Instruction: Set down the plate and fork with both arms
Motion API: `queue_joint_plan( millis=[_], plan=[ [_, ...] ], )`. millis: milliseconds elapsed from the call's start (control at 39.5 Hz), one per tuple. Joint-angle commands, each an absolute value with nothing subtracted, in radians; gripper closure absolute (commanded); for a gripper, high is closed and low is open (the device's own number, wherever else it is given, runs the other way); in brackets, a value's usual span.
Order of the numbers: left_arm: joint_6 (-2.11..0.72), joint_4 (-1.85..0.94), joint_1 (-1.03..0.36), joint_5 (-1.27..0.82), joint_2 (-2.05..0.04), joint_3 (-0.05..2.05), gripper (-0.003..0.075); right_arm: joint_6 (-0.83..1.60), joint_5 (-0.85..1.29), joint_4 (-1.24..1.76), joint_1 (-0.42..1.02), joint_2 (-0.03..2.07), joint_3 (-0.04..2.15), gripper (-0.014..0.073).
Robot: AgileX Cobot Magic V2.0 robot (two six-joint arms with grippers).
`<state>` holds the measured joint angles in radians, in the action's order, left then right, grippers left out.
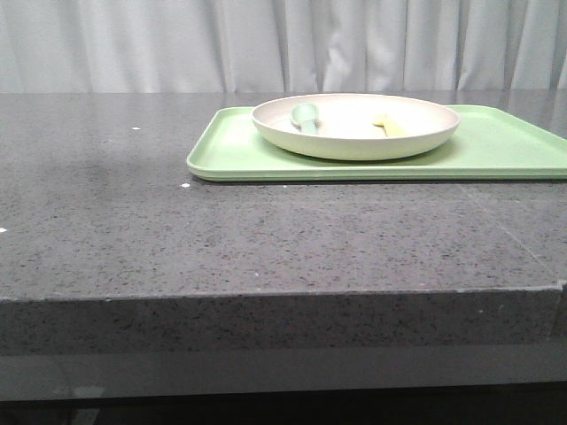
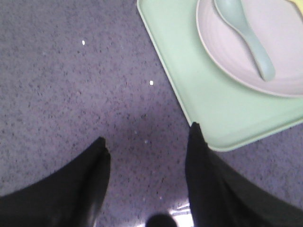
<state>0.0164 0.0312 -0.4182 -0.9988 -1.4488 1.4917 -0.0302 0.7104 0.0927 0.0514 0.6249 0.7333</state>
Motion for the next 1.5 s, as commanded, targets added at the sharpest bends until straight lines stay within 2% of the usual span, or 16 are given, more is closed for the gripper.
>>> queue_joint_plan(
  millis=[0,152,329,456,583,710,1470],
  plan=[
    [-0.042,-0.053,-0.362,-0.914,-1.311,1.392,0.0360,0.039,0.738,0.150,0.083,0.697,0.831,-0.0031],
    [-0.084,-0.114,-0.281,-0.884,-1.134,1.182,0.0362,0.124,0.791,0.248,0.159,0.809,0.926,-0.0031],
    [-0.084,-0.114,-0.259,-0.875,-0.975,1.017,0.0362,0.125,0.818,0.251,0.257,0.949,1.034,-0.0025],
    [-0.084,-0.114,-0.259,-0.872,-0.897,0.943,0.0362,0.097,0.866,0.223,0.315,1.073,1.144,0.0020],
    [-0.084,-0.114,-0.259,-0.871,-0.869,0.914,0.0362,0.000,0.930,0.154,0.339,1.213,1.265,0.0056],
    [-0.084,-0.114,-0.259,-0.871,-0.869,0.907,0.0362,-0.070,1.019,0.074,0.342,1.342,1.395,0.0055],
    [-0.084,-0.114,-0.259,-0.864,-0.896,0.907,0.0362,-0.185,1.222,-0.006,0.309,1.879,1.957,0.0055]
  ],
)
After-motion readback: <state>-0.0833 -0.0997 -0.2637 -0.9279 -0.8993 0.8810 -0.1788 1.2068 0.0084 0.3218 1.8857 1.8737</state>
